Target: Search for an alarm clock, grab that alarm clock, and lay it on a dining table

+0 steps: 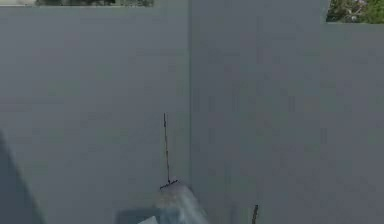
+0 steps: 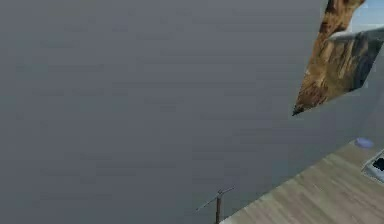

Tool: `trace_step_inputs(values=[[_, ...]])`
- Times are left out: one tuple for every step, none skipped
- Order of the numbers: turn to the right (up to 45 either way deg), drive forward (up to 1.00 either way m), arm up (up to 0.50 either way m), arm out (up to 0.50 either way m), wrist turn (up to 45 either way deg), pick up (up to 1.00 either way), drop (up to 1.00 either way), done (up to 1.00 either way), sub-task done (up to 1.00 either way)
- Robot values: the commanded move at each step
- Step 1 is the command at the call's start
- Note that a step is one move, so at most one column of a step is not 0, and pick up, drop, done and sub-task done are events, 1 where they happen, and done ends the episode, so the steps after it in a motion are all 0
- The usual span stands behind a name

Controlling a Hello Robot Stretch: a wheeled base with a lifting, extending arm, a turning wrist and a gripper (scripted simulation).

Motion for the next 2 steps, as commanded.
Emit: trace_step_inputs(values=[[-45.0,0.00,0.00,0.00,0.0,0.00,0.00,0.00,0.00],[-45.0,0.00,0.00,0.00,0.0,0.00,0.00,0.00,0.00]])
